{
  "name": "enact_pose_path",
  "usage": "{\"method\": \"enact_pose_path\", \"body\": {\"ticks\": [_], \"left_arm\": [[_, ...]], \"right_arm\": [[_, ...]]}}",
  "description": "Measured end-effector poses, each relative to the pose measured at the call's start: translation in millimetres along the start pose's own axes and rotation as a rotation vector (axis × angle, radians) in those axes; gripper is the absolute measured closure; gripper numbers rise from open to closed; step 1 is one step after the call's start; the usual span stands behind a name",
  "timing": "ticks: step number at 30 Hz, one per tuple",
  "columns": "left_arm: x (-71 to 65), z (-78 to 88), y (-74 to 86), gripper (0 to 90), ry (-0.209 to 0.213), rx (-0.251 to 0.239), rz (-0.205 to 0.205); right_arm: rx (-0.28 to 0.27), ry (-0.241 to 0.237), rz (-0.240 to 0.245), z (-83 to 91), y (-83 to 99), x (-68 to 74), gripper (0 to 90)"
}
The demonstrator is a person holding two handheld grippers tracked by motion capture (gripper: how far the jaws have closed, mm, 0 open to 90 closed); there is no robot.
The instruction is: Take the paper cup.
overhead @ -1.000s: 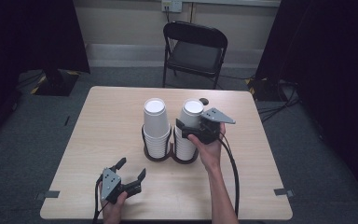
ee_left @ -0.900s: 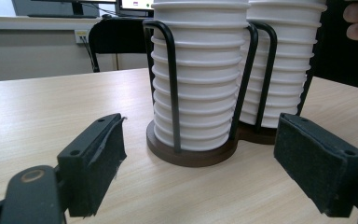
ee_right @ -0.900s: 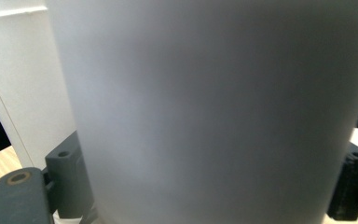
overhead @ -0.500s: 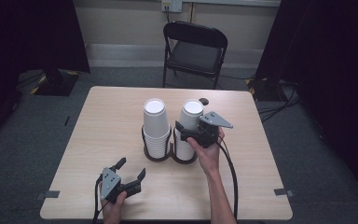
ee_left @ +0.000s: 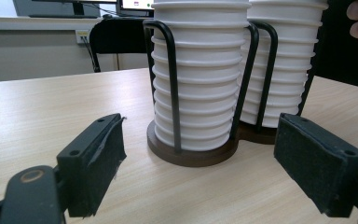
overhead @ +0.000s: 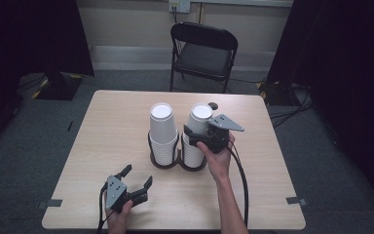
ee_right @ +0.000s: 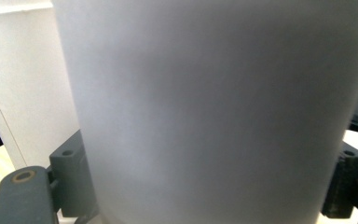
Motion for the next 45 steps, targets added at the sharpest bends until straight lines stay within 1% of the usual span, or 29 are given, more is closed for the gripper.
{"method": "enact_pose_path", "body": {"ticks": [2,9,13,23,26,29,32,36,43,44,45], "left_arm": [[0.1,-0.1,0.1,16.0,-0.001,0.001,0.001],[0.0,-0.1,0.0,16.0,-0.002,0.001,-0.002],[0.3,-0.2,0.1,16.0,-0.003,0.002,-0.003],[0.0,-0.3,0.2,16.0,-0.004,0.005,-0.006],[0.0,-0.2,0.2,16.0,-0.004,0.005,-0.005],[0.0,-0.3,0.2,16.0,-0.003,0.005,-0.005],[0.0,-0.3,0.2,16.0,-0.004,0.005,-0.006],[0.0,-0.2,0.2,16.0,-0.005,0.004,-0.005],[-0.1,-0.2,0.1,16.0,-0.004,0.003,-0.005],[-0.4,-0.1,0.0,16.0,-0.002,0.000,-0.004],[-0.4,-0.1,0.0,16.0,-0.002,0.000,-0.004]], "right_arm": [[-0.018,-0.003,0.005,2.2,-4.8,0.2,13.9],[-0.025,-0.010,0.007,5.0,-12.5,-0.6,13.9],[-0.047,-0.020,-0.006,6.0,-18.3,0.4,14.0],[-0.070,-0.017,-0.001,9.5,-30.2,2.4,14.0],[-0.081,-0.017,-0.004,9.9,-33.1,4.0,14.0],[-0.084,-0.011,-0.017,9.9,-35.8,3.3,14.1],[-0.100,-0.016,-0.015,11.3,-41.2,3.7,14.1],[-0.098,-0.018,-0.017,11.9,-43.7,3.6,14.1],[-0.115,-0.020,-0.007,14.5,-50.1,5.6,14.2],[-0.128,-0.017,0.010,15.6,-51.8,7.5,14.2],[-0.131,-0.018,0.010,16.0,-52.1,8.1,14.1]]}}
Point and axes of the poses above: each handheld gripper's, and its own axes: z roughly backward along the jaws, y roughly out of its underside, x roughly to its left, the point moved 8 cm from there along -z, roughly forward along the jaws, and after that the axes turned 2 degrees about -y, right-handed, at the moved point
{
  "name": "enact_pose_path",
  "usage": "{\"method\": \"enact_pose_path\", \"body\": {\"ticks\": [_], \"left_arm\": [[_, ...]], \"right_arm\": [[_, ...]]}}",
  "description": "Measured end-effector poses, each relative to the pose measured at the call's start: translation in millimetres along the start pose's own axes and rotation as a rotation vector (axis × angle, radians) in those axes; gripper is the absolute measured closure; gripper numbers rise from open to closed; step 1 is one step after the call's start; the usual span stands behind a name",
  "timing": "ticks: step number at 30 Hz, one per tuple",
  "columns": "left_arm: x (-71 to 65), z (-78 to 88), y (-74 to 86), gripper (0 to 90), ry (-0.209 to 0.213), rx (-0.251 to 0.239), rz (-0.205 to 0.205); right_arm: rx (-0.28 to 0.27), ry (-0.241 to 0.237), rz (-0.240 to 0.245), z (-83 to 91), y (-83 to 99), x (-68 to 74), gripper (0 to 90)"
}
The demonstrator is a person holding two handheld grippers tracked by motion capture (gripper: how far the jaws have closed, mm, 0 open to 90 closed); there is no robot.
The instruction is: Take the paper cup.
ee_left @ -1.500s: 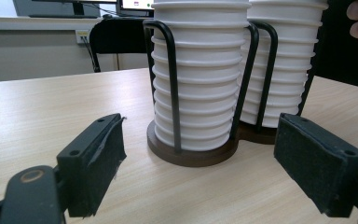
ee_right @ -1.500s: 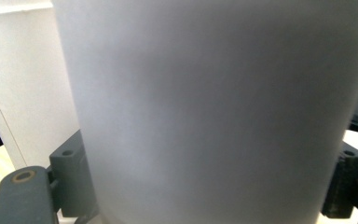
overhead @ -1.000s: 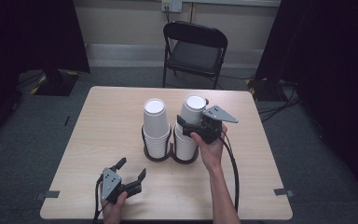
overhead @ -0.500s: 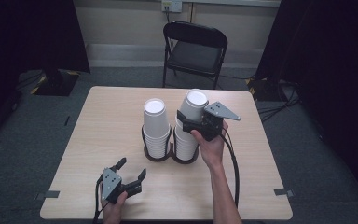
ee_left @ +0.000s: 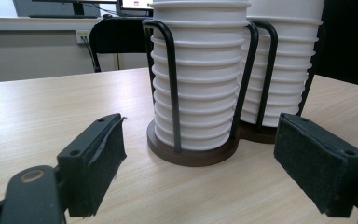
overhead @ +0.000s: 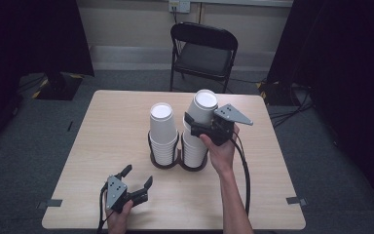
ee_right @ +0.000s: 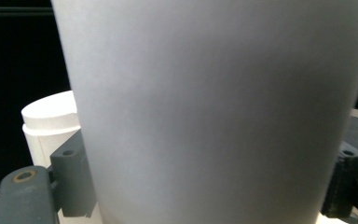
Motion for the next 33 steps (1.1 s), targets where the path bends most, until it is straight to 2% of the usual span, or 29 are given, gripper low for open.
{"method": "enact_pose_path", "body": {"ticks": [6,12,18,24,27,33], "left_arm": [[0.2,-0.1,0.1,16.0,-0.001,0.002,-0.001],[0.0,-0.1,0.1,16.0,0.000,0.003,-0.003],[0.0,-0.1,0.2,16.0,-0.001,0.004,-0.005],[-0.3,0.1,0.1,16.0,0.002,0.001,-0.004],[-0.3,0.1,0.0,16.0,0.002,0.001,-0.004],[-0.2,0.3,0.0,16.0,0.001,-0.001,-0.002]], "right_arm": [[-0.011,0.003,0.000,1.8,-4.9,-0.4,14.2],[-0.054,0.001,0.001,6.6,-13.2,-0.5,14.2],[-0.084,-0.005,-0.018,10.8,-19.0,-1.6,14.3],[-0.090,0.005,-0.026,12.7,-20.5,-4.9,14.4],[-0.098,-0.005,-0.026,14.3,-22.7,-3.4,14.4],[-0.135,0.000,-0.031,24.2,-35.6,-3.4,14.4]]}}
Point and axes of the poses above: each handheld gripper's, and its own axes: z roughly backward along the jaws, y roughly out of its underside, x roughly to its left, the point moved 8 cm from there along -z, roughly forward along the jaws, and after that the axes turned 2 degrees about -y, right-handed, at the moved point
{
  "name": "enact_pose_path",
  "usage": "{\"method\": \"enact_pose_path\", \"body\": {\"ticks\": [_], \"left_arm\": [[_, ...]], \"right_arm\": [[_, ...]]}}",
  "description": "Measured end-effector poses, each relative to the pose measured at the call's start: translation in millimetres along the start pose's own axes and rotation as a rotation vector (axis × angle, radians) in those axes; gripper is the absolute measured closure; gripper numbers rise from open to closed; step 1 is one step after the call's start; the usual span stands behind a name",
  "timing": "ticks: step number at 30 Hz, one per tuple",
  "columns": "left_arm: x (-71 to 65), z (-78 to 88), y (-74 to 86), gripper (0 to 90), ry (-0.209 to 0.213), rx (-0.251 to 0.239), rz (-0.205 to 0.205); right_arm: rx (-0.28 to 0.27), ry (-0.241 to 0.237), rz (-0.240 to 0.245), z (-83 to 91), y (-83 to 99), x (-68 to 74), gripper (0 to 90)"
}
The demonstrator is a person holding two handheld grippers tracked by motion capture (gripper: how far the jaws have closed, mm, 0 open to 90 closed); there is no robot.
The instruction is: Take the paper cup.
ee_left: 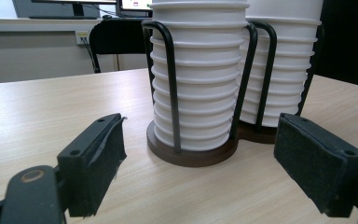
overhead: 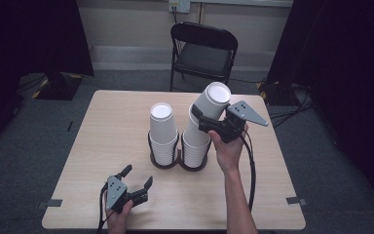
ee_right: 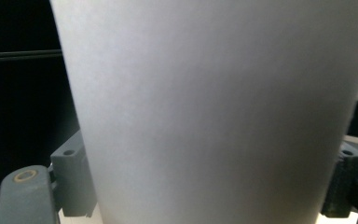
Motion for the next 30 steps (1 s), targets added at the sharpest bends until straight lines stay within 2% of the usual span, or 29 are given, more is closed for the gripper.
{"method": "enact_pose_path", "body": {"ticks": [3,8,18,24,27,30], "left_arm": [[0.2,0.1,0.0,16.1,-0.003,-0.001,-0.001],[0.3,0.2,-0.1,16.3,-0.006,-0.002,0.000],[0.3,-0.2,0.0,16.3,-0.003,0.001,-0.001],[0.5,-0.2,0.1,16.4,0.000,0.004,0.002],[2.3,-0.3,0.1,15.8,-0.024,0.003,0.016],[2.6,-0.5,0.3,16.1,-0.017,0.007,0.021]], "right_arm": [[-0.004,0.023,0.012,3.5,-1.4,-2.1,14.5],[-0.012,0.026,-0.022,12.2,-1.9,-8.8,14.7],[-0.003,0.058,-0.038,24.6,-4.8,-18.4,14.8],[0.016,0.087,-0.055,40.4,-0.5,-27.0,15.1],[0.024,0.101,-0.079,49.3,2.8,-32.1,15.1],[0.034,0.122,-0.096,58.2,9.4,-38.5,15.2]]}}
Point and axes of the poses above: each handheld gripper's, and its own axes: z roughly backward along the jaws, y roughly out of its underside, x roughly to its left, the point moved 8 cm from there along -z, roughly forward along the jaws, and after that the axes turned 2 degrees about -y, right-handed, at the moved point
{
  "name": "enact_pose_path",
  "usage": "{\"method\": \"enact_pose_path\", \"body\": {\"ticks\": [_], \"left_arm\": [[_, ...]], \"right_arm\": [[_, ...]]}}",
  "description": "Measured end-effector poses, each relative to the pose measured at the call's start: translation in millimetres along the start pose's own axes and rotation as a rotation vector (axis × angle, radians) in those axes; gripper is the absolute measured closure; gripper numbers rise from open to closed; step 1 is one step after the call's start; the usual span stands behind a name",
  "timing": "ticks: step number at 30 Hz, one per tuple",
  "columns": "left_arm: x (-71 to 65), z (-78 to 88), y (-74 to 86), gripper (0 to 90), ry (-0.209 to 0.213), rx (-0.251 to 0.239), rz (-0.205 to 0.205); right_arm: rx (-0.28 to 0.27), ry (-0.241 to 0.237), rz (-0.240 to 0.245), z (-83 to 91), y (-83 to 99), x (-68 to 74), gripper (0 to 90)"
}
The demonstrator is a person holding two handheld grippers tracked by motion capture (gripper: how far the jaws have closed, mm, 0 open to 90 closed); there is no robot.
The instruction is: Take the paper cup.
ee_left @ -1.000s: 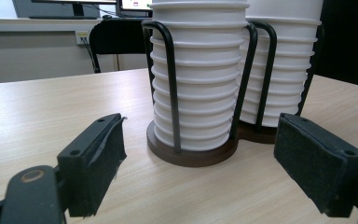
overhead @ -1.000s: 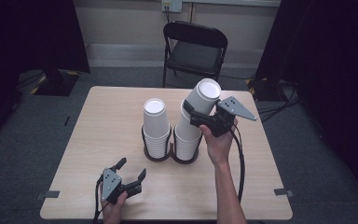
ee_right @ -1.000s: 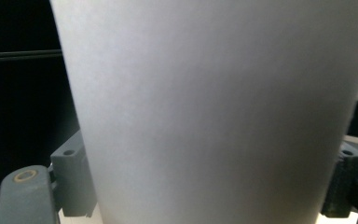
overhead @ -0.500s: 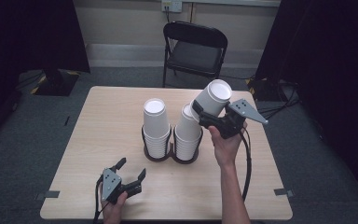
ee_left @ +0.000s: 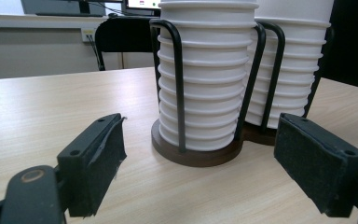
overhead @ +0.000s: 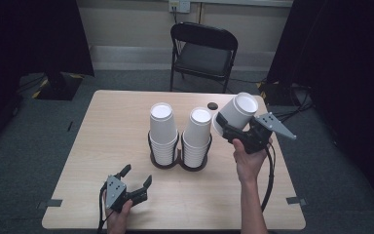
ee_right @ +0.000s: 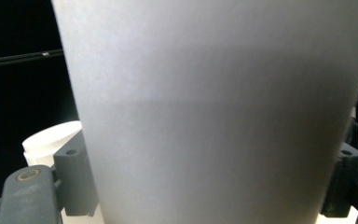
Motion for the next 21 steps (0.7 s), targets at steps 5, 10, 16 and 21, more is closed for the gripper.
{"method": "enact_pose_path", "body": {"ticks": [5,10,16,21], "left_arm": [[-0.1,0.3,-0.2,16.4,0.001,-0.004,-0.002],[-0.5,-0.5,0.0,20.2,-0.004,0.004,-0.010],[-0.9,-0.7,0.3,20.7,0.005,0.008,-0.010],[-5.0,-1.0,1.1,24.7,0.012,0.023,-0.042]], "right_arm": [[-0.001,0.008,-0.035,10.1,7.4,-8.0,15.2],[0.009,0.021,-0.060,20.0,17.8,-12.9,15.2],[0.023,0.033,-0.070,27.3,27.4,-13.3,15.3],[0.064,0.021,-0.078,27.8,44.7,-11.0,15.3]]}}
Point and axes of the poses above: each handheld gripper's, and its own axes: z roughly backward along the jaws, y roughly out of its underside, x roughly to its left, the point moved 8 cm from there along -z, roughly forward along the jaws, and after that the axes turned 2 degrees about -y, right-handed, at the moved point
